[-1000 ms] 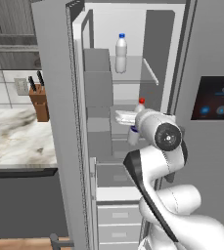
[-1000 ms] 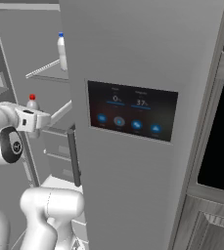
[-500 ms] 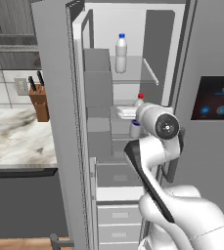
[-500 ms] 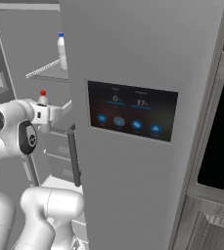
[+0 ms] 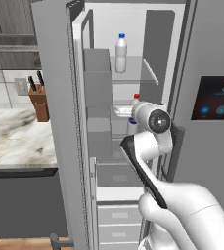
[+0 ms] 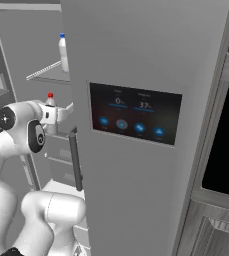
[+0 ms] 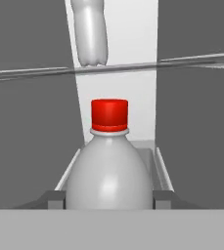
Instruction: Take the bottled waters from the counter and place them in the freezer to freeze. Close the freezer door after placing the bottles.
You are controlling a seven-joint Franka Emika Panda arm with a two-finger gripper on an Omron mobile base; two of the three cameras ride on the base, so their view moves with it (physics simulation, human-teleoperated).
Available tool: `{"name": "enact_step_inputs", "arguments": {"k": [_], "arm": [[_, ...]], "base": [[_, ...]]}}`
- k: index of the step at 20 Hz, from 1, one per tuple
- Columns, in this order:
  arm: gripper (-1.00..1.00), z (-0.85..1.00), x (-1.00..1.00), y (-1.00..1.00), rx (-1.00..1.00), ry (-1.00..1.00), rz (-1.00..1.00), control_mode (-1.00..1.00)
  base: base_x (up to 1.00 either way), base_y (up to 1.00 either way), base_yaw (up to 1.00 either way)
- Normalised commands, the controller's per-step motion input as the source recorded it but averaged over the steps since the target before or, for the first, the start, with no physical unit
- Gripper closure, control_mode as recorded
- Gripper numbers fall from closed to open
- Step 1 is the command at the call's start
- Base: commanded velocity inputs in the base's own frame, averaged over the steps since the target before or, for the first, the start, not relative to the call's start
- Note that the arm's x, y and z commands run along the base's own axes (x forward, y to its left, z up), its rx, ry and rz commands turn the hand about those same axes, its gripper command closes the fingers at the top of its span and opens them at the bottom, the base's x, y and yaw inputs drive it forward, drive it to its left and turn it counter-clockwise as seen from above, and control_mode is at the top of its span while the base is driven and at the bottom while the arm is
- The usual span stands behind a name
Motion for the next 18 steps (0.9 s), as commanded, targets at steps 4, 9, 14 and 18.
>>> {"name": "enact_step_inputs", "arguments": {"k": [4,9,14,18], "arm": [[1.00,-0.51,0.22,0.00,0.00,-0.03,0.00,-1.00],[1.00,-0.11,0.59,0.00,-0.03,-0.01,0.01,-1.00],[1.00,0.00,0.74,0.00,-0.02,0.00,0.00,-1.00],[1.00,-0.02,0.58,0.03,-0.03,0.00,0.00,-1.00]], "base": [[0.00,0.00,0.00],[0.00,0.00,0.00],[0.00,0.00,0.00],[0.00,0.00,0.00]]}}
